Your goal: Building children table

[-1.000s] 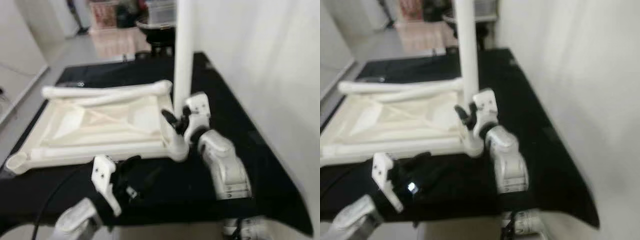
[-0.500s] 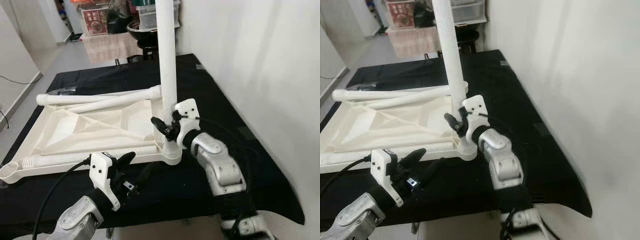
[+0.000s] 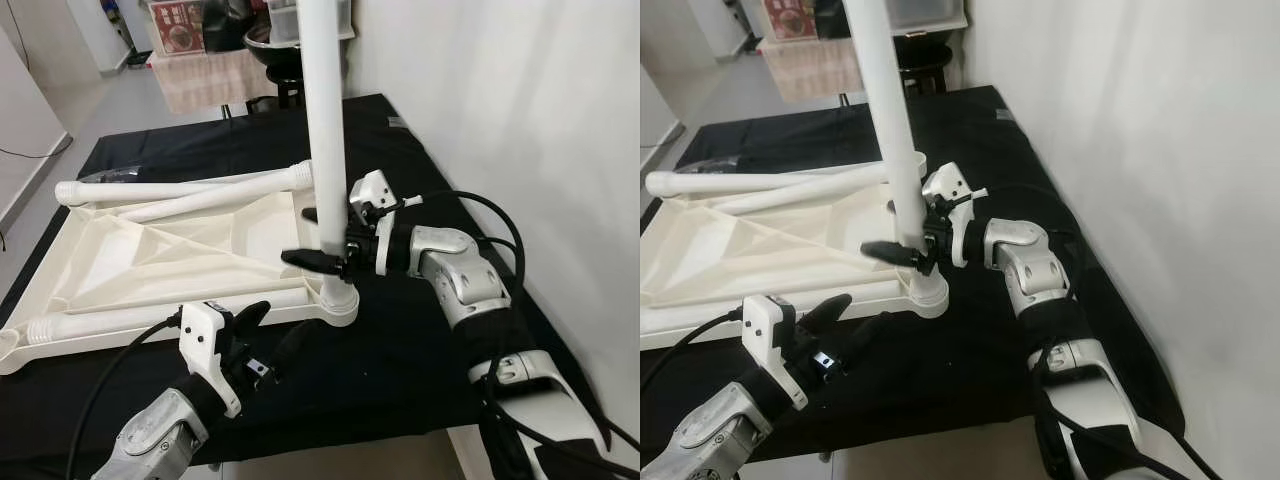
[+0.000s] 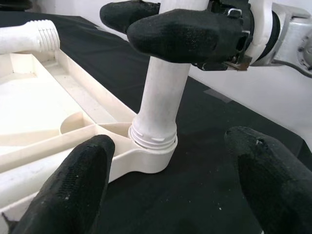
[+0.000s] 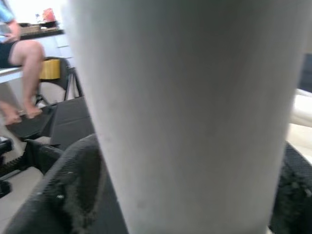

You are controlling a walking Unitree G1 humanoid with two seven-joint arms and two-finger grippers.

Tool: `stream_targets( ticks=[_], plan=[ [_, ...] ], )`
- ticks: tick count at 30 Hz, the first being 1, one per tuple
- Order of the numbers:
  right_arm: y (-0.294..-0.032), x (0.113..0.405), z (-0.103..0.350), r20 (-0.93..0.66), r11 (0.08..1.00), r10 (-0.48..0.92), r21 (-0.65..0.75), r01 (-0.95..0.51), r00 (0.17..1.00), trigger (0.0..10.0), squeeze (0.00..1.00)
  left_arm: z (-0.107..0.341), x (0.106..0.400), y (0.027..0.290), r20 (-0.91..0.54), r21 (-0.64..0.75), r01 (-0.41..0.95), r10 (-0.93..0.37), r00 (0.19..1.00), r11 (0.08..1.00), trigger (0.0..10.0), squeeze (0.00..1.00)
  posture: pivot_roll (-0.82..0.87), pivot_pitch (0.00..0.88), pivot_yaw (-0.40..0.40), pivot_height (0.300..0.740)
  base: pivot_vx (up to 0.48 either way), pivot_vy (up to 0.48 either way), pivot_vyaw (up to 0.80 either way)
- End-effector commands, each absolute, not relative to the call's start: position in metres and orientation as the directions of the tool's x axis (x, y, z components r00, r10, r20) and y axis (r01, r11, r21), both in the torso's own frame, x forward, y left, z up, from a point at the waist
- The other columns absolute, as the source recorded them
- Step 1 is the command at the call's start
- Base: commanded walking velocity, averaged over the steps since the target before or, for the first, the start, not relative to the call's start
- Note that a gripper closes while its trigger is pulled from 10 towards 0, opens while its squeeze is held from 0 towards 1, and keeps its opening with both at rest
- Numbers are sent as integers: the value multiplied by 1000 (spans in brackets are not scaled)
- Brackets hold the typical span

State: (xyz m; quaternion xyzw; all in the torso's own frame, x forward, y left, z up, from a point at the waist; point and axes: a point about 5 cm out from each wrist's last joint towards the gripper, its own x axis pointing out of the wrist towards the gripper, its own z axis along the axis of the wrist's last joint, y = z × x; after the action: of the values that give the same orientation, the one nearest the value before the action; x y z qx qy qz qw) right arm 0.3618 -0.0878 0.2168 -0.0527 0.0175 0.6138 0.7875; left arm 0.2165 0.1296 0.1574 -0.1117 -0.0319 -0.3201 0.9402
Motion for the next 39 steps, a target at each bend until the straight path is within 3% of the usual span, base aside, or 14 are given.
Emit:
stream_targets(
  ticks=[1, 2, 3, 17, 18, 19, 22, 30, 31, 32, 33, 34, 35, 39],
  plan=[
    [-75, 362, 217, -87, 190, 977, -48, -981, 194, 4627, 0, 153, 216, 130, 119, -194, 598, -587, 801, 777, 10000, 0, -58, 69, 50, 740, 0, 0, 0],
    [-75, 362, 217, -87, 190, 977, -48, -981, 194, 4627, 0, 153, 216, 130, 119, -194, 598, -587, 801, 777, 10000, 0, -58, 69, 50, 740, 0, 0, 0],
    [-76, 366, 217, -84, 197, 976, -30, -980, 199, 0, 0, 153, 216, 130, 118, -195, 598, -587, 801, 778, 10000, 0, -58, 68, 52, 740, 0, 0, 0],
    [-111, 365, 203, -95, 354, 929, -62, -933, 359, 0, 0, 151, 214, 129, 116, -209, 603, -593, 797, 770, 10000, 0, -75, 73, 41, 740, 0, 0, 0],
    [-109, 371, 198, -50, 631, 771, -80, -772, 635, 0, 0, 151, 213, 130, 116, -211, 604, -593, 796, 769, 10000, 0, -78, 75, 36, 740, 0, 0, 0],
    [-97, 355, 183, -47, 755, 653, -38, -655, 756, 0, 0, 151, 213, 131, 117, -213, 604, -594, 796, 768, 10000, 0, -79, 84, 45, 740, 0, 0, 0],
    [-80, 321, 167, -51, 856, 516, 45, -515, 855, 0, 0, 151, 214, 132, 116, -213, 605, -595, 796, 768, 10000, 0, -92, 84, 63, 740, 0, 0, 0],
    [-72, 332, 173, -28, 813, 583, 6, -583, 812, 0, 0, 151, 219, 131, 124, -214, 618, -607, 785, 756, 10000, 0, -100, 59, 47, 740, 0, 0, 0],
    [-72, 334, 175, -30, 811, 585, 13, -584, 811, 4863, 0, 151, 220, 131, 127, -211, 615, -602, 788, 760, 10000, 0, -100, 58, 46, 740, 0, 0, 0],
    [-73, 336, 178, -32, 808, 588, 0, -589, 808, 4863, 0, 151, 221, 131, 131, -208, 607, -593, 795, 767, 10000, 0, -100, 58, 46, 740, 0, 0, 0],
    [-74, 340, 183, -30, 793, 608, -18, -609, 793, 10000, 541, 151, 221, 132, 134, -206, 600, -585, 800, 773, 10000, 0, -100, 57, 46, 740, 0, 0, 0],
    [-76, 343, 187, -29, 782, 622, -30, -623, 783, 10000, 541, 152, 221, 132, 135, -205, 595, -579, 804, 777, 10000, 0, -99, 57, 46, 740, 0, 0, 0],
    [-78, 347, 191, -27, 775, 630, -46, -631, 776, 10000, 1000, 152, 221, 132, 137, -205, 594, -578, 804, 778, 10000, 0, -98, 57, 45, 740, 0, 0, 0],
    [-80, 350, 201, -17, 773, 632, -60, -632, 775, 10000, 1000, 152, 222, 131, 137, -208, 598, -582, 801, 774, 10000, 0, -98, 56, 45, 740, 0, 0, 0]
  ],
)
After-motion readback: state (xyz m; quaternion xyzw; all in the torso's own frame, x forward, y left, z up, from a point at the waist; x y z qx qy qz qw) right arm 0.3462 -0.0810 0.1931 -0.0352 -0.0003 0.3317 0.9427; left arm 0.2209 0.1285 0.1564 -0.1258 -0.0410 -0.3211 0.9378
